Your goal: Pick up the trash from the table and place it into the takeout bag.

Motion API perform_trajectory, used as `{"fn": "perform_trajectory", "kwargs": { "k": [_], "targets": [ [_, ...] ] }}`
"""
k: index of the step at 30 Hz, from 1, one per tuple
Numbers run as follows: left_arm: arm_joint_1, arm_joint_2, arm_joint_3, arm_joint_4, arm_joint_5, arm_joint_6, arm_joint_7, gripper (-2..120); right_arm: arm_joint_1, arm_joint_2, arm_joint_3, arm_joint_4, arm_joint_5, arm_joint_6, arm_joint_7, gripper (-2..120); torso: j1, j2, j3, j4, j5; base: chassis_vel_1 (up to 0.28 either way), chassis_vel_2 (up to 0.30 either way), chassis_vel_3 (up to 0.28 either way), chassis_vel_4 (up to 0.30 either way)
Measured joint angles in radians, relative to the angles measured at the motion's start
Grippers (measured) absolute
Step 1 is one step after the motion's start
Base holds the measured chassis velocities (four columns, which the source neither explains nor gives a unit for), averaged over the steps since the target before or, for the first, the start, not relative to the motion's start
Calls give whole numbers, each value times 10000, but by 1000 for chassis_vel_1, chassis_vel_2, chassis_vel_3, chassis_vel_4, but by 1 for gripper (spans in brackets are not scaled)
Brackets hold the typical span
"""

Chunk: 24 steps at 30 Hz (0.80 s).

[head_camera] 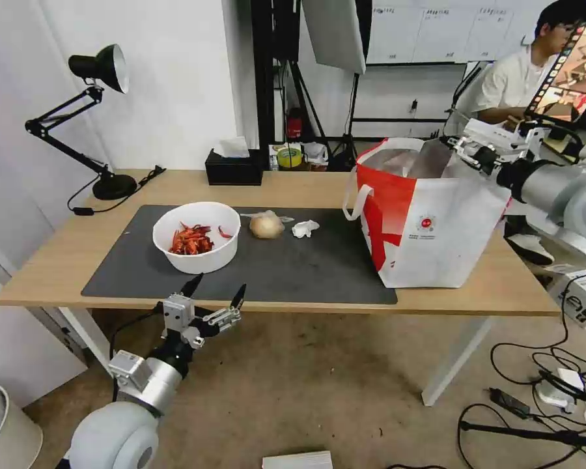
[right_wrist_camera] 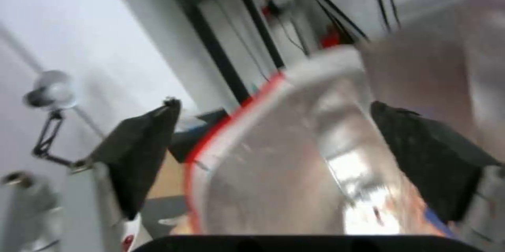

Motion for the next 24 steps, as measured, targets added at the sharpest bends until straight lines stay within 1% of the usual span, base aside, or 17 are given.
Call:
{"fn": "perform_trajectory", "kwargs": {
  "k": [1,2,4,5,7,9,11,12,13,16,17,19,20,22,23,24],
  "targets": [
    [52,-6,-49,-44,4,-4,2,100,-169,-91,33,195,-329,221,-384,96,-1,0,0,1,-1,0,0,0,0],
    [112,-6,-122,-95,4,-23,8,100,-436,-231,92,508,-668,625,-947,99,0,0,0,-1,-1,0,0,0,0],
    [232,15,-320,-166,1,-87,72,100,-979,-537,254,1158,-1137,1117,-1669,100,-1,0,0,1,-3,0,0,0,0],
    [232,15,-320,-166,1,-87,72,100,-979,-537,254,1158,-1137,1117,-1669,100,-1,0,0,1,-3,0,0,0,0],
    [429,31,-580,-249,5,-71,123,100,-1653,-829,519,1815,-1743,1412,-2129,100,-1,0,-1,-1,-3,0,0,0,0],
    [511,25,-664,-272,28,-64,135,100,-1899,-900,609,2044,-1973,1520,-2211,100,0,1,-1,-1,-2,0,0,0,0],
    [768,-62,-914,-271,265,-127,239,100,-2918,-998,779,2675,-2882,1874,-2348,100,-2,1,-1,-1,-4,0,0,0,0],
    [888,-128,-1001,-235,380,-234,269,100,-3368,-959,779,2845,-3401,2058,-2383,100,-2,0,0,-1,-1,0,0,0,0],
    [888,-128,-1001,-235,380,-234,269,100,-3368,-959,779,2845,-3401,2058,-2383,100,-2,0,0,-1,-1,0,0,0,0],
    [1139,-296,-1085,-192,580,-492,304,100,-4288,-569,677,3041,-4506,2464,-2395,100,-2,0,0,0,0,0,0,0,0],
    [1139,-296,-1085,-192,580,-492,304,100,-4288,-569,677,3041,-4506,2464,-2395,100,-2,0,0,0,0,0,0,0,0],
    [1230,-375,-1128,-158,658,-628,311,100,-4851,-221,587,3046,-5247,2781,-2423,100,-2,1,0,1,-1,0,0,0,0],
    [1230,-375,-1128,-158,658,-628,311,100,-4851,-221,587,3046,-5247,2781,-2423,100,-2,1,0,1,-1,0,0,0,0],
    [1349,-463,-1218,-21,707,-840,314,100,-5767,284,517,2967,-6115,3274,-2505,100,-2,0,0,1,-1,0,0,0,0],
    [1349,-463,-1218,-21,707,-840,314,100,-5767,284,517,2967,-6115,3274,-2505,100,-2,0,0,1,-1,0,0,0,0],
    [1400,-496,-1243,50,750,-936,315,100,-6094,457,510,2949,-6304,3425,-2515,100,-1,0,0,0,-1,0,0,0,0]
  ]
}}
